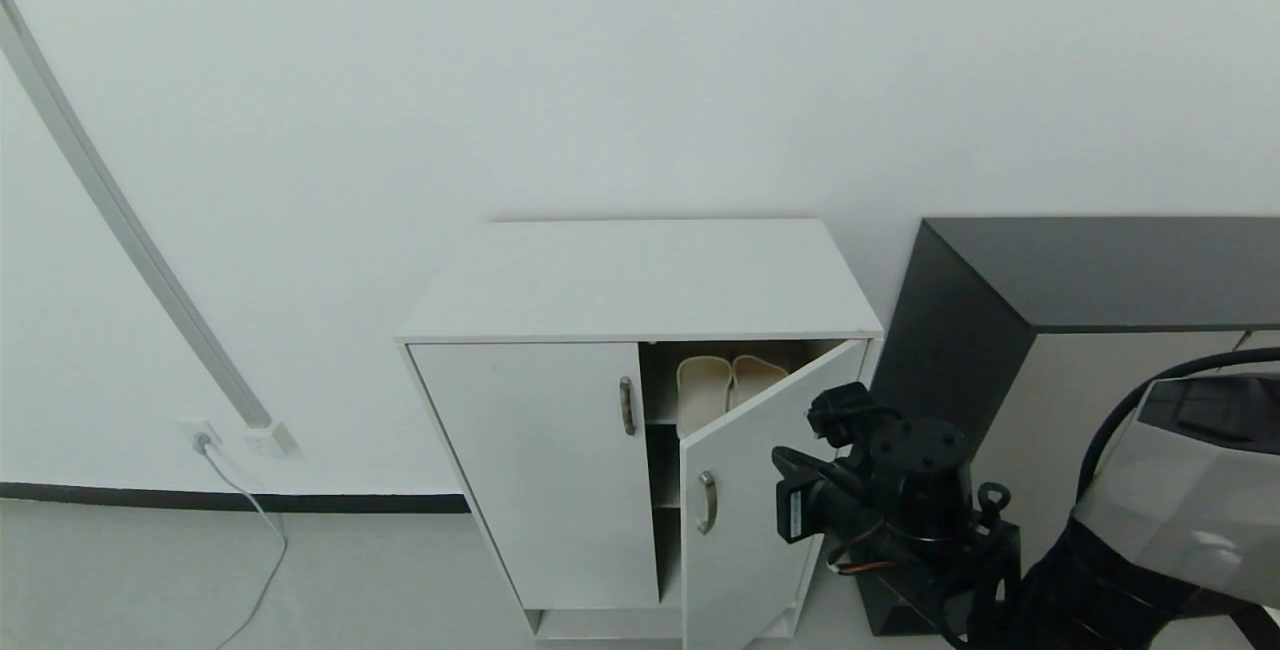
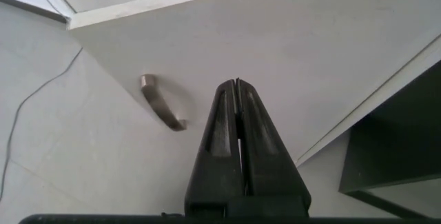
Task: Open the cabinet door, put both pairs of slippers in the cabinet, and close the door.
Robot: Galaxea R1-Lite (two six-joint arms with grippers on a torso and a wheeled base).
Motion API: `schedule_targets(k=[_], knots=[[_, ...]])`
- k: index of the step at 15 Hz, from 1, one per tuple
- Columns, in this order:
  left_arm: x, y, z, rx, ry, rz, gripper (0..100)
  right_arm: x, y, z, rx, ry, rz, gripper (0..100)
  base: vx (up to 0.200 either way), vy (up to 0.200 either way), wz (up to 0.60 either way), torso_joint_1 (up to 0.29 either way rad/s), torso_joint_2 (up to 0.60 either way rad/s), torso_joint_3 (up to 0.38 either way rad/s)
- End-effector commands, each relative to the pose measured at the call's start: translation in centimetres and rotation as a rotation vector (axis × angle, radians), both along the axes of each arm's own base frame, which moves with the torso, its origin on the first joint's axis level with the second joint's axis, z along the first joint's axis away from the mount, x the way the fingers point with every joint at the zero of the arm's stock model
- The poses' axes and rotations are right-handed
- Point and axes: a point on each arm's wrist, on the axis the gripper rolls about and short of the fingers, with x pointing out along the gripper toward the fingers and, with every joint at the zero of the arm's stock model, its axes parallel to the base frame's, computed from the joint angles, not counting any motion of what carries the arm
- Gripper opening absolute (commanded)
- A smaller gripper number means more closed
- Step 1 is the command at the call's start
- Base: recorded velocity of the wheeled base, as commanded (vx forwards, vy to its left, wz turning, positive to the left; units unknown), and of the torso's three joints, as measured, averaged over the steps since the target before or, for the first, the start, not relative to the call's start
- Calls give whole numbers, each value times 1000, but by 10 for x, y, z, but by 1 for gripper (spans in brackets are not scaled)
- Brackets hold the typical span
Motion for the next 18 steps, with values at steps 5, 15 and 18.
schedule_targets(k=[5,15,18], knots=[[0,0,0,0,1,0,0,34,6,-11,-18,5,-28,0,0,0,0,0,0,0],[0,0,0,0,2,0,0,77,8,-17,6,-9,-46,0,0,0,0,0,0,0],[0,0,0,0,1,0,0,91,9,-18,17,-24,-65,0,0,0,0,0,0,0]])
